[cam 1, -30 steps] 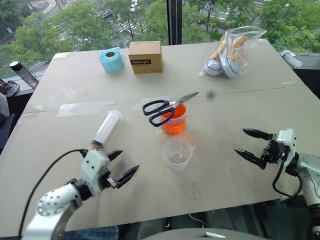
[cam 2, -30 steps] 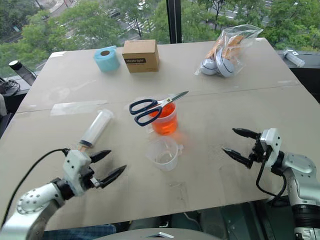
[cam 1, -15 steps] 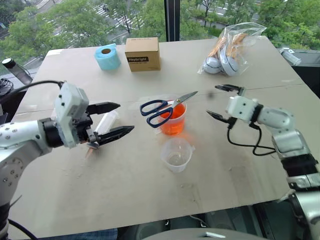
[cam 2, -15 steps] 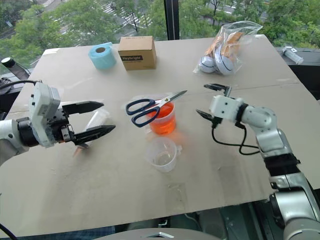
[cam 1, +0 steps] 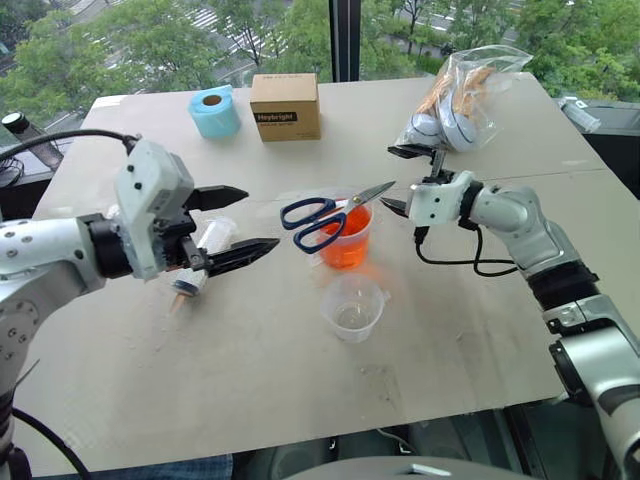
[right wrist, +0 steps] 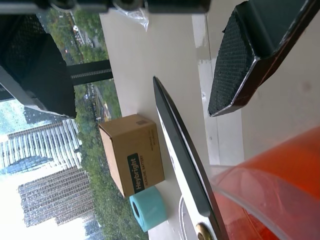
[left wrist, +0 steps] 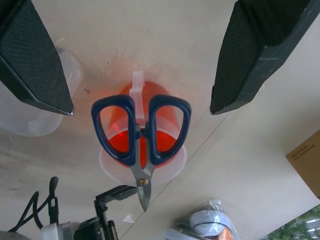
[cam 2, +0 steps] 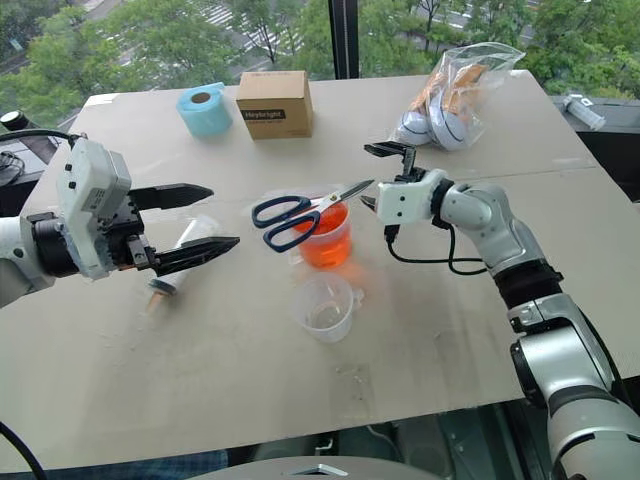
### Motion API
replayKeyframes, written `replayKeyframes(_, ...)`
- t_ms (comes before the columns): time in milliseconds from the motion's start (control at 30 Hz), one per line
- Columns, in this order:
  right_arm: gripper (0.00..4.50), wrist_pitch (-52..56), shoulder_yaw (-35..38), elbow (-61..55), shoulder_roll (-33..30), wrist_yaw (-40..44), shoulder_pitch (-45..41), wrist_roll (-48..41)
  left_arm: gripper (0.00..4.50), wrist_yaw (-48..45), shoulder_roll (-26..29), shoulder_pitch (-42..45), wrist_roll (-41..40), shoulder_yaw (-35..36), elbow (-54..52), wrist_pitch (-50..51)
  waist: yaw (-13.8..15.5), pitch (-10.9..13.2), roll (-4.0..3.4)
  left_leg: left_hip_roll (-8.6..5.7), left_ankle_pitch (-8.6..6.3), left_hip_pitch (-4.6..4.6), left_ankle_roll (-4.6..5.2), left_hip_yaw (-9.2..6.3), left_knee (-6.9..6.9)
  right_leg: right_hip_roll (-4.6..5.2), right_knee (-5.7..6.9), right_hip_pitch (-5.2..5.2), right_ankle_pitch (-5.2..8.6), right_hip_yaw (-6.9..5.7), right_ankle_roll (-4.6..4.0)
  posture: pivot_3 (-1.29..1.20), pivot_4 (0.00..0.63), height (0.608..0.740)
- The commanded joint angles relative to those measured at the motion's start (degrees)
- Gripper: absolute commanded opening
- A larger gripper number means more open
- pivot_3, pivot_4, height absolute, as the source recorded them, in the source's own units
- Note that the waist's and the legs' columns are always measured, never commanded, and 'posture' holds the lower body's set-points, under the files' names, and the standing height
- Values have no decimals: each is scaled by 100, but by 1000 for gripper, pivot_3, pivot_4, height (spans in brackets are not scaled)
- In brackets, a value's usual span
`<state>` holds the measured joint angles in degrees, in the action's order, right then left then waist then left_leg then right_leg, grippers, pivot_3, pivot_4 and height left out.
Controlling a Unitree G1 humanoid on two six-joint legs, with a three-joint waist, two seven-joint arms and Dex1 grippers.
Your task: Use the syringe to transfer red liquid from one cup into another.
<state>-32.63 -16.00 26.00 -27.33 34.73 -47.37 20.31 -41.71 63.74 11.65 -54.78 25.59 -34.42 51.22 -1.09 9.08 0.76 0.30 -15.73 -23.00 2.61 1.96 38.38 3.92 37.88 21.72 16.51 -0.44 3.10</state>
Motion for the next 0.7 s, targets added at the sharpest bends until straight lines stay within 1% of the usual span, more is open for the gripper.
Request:
replayKeyframes(33, 3580, -264, -30, -61, 1, -39, -196, -62, 4500, 190, 12, 103, -125, 41, -200, 119, -1, 0, 0, 0, 0, 0, 0, 0, 0, 0, 0, 0, 0, 0, 0, 0, 150, 740)
replayKeyframes(67, 3174, -297, -45, -57, -8, -14, -192, -72, 4500, 220, 17, 104, -126, 43, -223, 141, -3, 0, 0, 0, 0, 0, -1, 0, 0, 0, 1, 0, 0, 0, 0, 0, 150, 740)
replayKeyframes(267, 64, -484, -68, -109, -68, 52, -174, -133, 4500, 454, -13, 433, -287, -134, -303, 241, 6, 0, 1, 0, 3, 1, -4, -1, 2, -1, 4, -1, 0, -1, 0, 0, 150, 740)
replayKeyframes(400, 64, -436, 134, -177, -117, -201, -117, -168, 4500, 473, -8, 797, -180, -471, -316, 180, 10, 1, 2, 0, 3, 0, -4, -1, 3, -1, 3, -1, 0, -3, 0, 0, 150, 740)
replayKeyframes(500, 64, -603, 355, -232, -323, -387, -49, -282, 4500, 524, -67, 1300, -283, -682, -221, 197, 15, 4, 6, 0, 3, 0, -5, -1, 3, -2, 4, 0, 0, -3, 0, 0, 150, 740)
replayKeyframes(633, 64, -521, 762, -296, -756, -605, 193, -412, 4500, 665, -306, 1869, -282, -1031, -128, 236, 37, 5, 8, -2, 4, -1, -6, -3, 4, -2, 3, -2, 0, -7, 1, 0, 150, 740)
replayKeyframes(700, 64, -385, 1035, -260, -1094, -629, 374, -496, 4500, 761, -468, 2083, -335, -1152, -75, 276, 41, 6, 9, -2, 4, -1, -6, -2, 5, -1, 3, -4, -1, -6, 1, 0, 150, 740)
